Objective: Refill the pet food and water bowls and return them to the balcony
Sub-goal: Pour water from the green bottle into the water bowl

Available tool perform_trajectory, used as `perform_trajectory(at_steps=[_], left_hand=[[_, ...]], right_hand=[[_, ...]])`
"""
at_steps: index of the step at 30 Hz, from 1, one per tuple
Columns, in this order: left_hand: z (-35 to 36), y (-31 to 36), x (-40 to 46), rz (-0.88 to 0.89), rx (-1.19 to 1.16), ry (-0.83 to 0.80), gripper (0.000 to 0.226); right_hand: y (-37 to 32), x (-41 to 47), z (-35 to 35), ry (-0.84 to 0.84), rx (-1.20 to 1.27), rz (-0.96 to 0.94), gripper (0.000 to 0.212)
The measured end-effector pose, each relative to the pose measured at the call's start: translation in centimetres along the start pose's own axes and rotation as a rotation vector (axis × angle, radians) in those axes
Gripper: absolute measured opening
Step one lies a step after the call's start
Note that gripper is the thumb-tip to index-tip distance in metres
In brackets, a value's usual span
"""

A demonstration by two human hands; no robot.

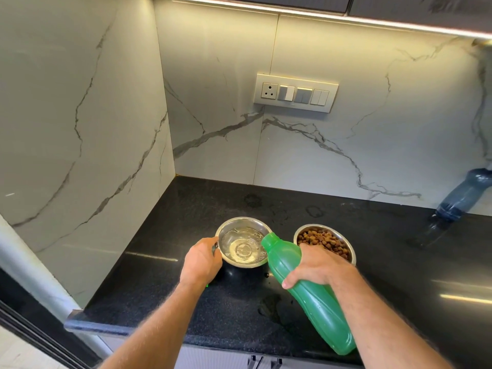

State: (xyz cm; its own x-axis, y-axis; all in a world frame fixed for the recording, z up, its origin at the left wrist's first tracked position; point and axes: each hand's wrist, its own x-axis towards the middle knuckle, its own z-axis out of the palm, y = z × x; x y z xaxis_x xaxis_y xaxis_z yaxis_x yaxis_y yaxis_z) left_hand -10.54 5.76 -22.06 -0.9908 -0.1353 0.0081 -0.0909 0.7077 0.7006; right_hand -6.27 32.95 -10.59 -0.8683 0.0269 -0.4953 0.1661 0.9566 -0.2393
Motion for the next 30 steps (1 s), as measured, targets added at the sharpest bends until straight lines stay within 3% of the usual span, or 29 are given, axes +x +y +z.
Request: perform_trajectory(at_steps=[8,30], left_hand=[[-0.2,0.3,-0.07,-0.003,-0.02,0.025,0.039],[-0.89,0.34,0.12,0.003,-0.059,0.007,0.035]], right_hand=[[-0.04,-0.26,-0.05,0.01,-0.037,0.001,0.086],[-0.19,-0.55,-0.62,0.017,-0.018,-0.004,0.084]])
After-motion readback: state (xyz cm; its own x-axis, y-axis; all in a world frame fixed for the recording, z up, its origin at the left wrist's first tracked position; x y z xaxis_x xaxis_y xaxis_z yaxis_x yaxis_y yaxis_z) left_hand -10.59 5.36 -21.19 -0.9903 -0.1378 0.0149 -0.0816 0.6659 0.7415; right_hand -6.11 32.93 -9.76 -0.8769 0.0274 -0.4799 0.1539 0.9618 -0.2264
